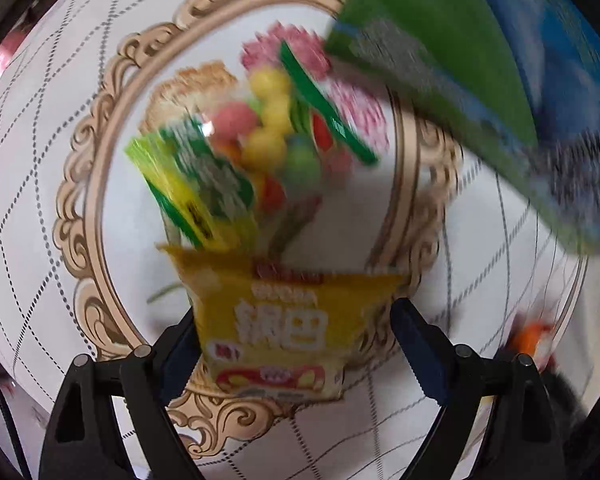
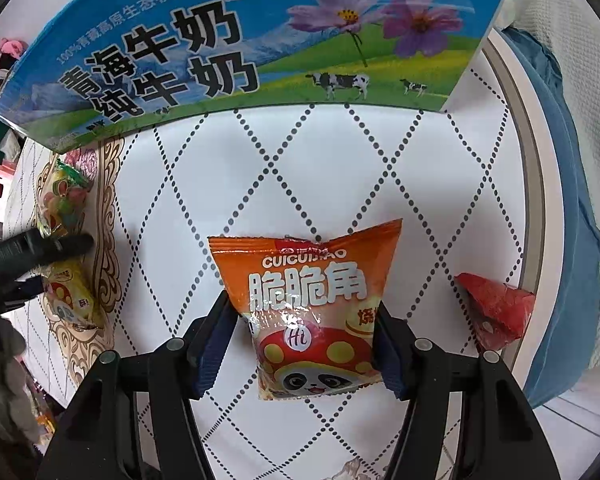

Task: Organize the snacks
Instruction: 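Grasp the orange Cuicuijiao pack with the right tool while the left tool grasps the yellow Guoba pack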

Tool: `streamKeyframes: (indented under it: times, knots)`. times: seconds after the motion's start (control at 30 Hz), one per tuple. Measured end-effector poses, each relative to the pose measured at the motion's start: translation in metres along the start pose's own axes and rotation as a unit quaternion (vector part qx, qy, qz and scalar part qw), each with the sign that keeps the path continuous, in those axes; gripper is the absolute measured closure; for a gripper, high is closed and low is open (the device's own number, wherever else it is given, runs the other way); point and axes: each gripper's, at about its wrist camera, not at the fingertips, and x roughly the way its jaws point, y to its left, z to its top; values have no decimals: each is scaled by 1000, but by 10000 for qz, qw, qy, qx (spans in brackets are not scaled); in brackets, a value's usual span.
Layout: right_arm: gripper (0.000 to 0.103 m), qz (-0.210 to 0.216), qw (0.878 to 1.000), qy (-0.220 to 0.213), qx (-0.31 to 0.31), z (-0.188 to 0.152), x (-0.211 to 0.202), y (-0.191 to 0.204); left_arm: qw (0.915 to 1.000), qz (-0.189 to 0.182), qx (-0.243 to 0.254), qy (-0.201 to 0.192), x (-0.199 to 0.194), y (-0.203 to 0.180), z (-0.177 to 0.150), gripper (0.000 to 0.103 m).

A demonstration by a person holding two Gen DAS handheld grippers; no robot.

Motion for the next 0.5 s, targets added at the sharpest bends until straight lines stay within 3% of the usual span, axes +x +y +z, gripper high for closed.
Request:
streamKeyframes:
  times: [0.2, 0.27, 0.3, 0.33, 0.5]
  knots:
    - [37, 152, 9997, 172, 42, -6, 16, 2, 9987, 208, 465, -72, 3, -19, -19, 14]
    - [37, 147, 9998, 151, 68, -8, 19, 5, 9981, 215, 557, -123, 3, -27, -22, 23]
    - [41, 150, 9998, 138, 69, -8, 20, 6, 9977, 221, 627, -141, 0, -30, -26, 39]
    - [45, 138, 9998, 123, 41, -8, 21, 8, 9969, 216, 745, -122, -1, -35, -30, 43]
    - [50, 307, 9990, 288, -157, -22, 18, 19, 9924, 93, 1230, -10, -4, -67, -61, 44]
